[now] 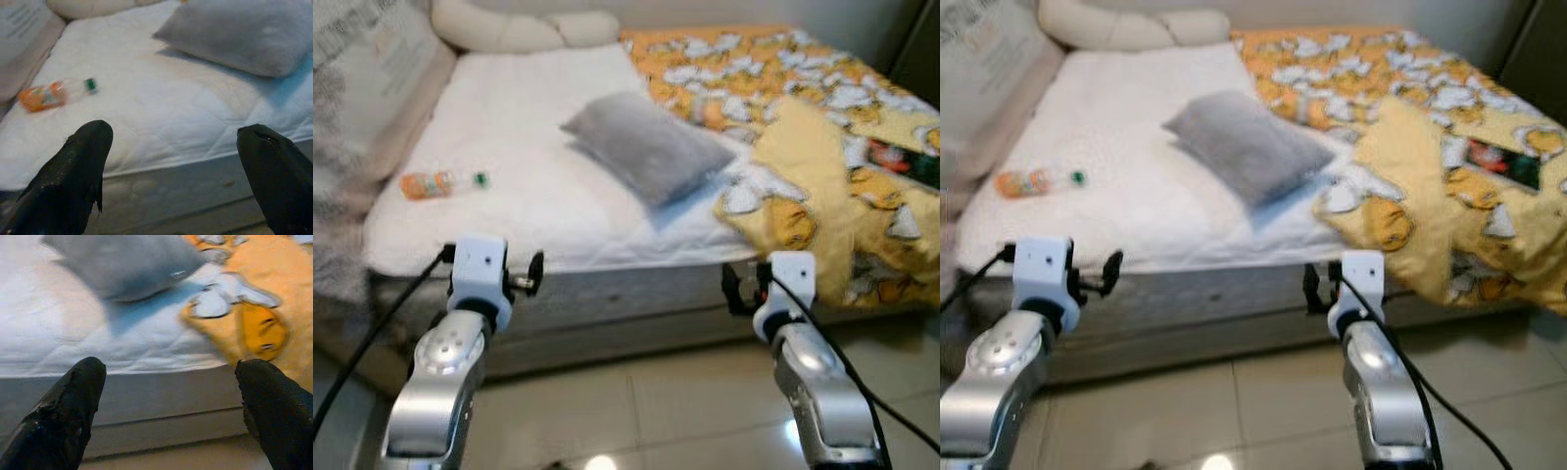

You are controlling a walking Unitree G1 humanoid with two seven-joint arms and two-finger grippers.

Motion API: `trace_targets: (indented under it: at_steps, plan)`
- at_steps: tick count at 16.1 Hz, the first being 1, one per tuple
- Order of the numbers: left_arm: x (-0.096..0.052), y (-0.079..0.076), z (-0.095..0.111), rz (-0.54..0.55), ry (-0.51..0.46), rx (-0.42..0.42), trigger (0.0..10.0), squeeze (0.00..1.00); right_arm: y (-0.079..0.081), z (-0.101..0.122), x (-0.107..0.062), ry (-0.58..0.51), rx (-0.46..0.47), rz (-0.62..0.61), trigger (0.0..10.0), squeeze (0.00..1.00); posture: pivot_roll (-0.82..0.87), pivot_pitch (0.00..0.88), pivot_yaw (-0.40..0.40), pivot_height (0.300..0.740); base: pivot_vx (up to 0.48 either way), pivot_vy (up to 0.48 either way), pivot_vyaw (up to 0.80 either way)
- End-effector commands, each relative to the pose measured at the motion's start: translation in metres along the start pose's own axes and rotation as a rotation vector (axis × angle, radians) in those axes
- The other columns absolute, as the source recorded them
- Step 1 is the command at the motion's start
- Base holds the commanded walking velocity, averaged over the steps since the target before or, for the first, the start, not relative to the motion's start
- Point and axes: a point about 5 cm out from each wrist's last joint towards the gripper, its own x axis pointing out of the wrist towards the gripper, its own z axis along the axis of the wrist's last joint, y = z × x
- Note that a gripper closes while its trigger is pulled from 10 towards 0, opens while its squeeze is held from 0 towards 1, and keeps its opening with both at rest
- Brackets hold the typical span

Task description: Clean up the room

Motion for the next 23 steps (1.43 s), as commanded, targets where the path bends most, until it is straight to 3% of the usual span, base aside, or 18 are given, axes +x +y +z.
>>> trace_targets:
  at_steps: [1,9,16,23]
  plan:
    - [0.0,0.003,0.0,0.014,0.003,0.011,10.0,0.17,0.006,0.006,0.001,-0.023,0.01,0.028,10.0,0.0,-0.04,0.0,0.006,0.74,0.0,0.416,0.0]
    - [0.003,0.007,0.006,0.044,-0.027,0.013,10.0,0.18,0.01,0.008,0.004,-0.029,0.025,0.032,10.0,0.0,-0.03,0.0,0.012,0.74,0.0,0.105,0.0]
    - [0.004,0.008,0.009,0.041,-0.036,0.01,10.0,0.18,0.009,0.012,0.006,-0.038,-0.013,0.036,10.0,0.0,-0.03,0.0,0.015,0.74,0.306,0.0,0.0]
    - [0.006,0.006,0.01,0.052,-0.037,-0.008,10.0,0.18,0.01,0.014,0.009,-0.037,-0.033,0.07,10.0,0.0,-0.03,0.0,0.013,0.74,0.355,0.0,0.8]
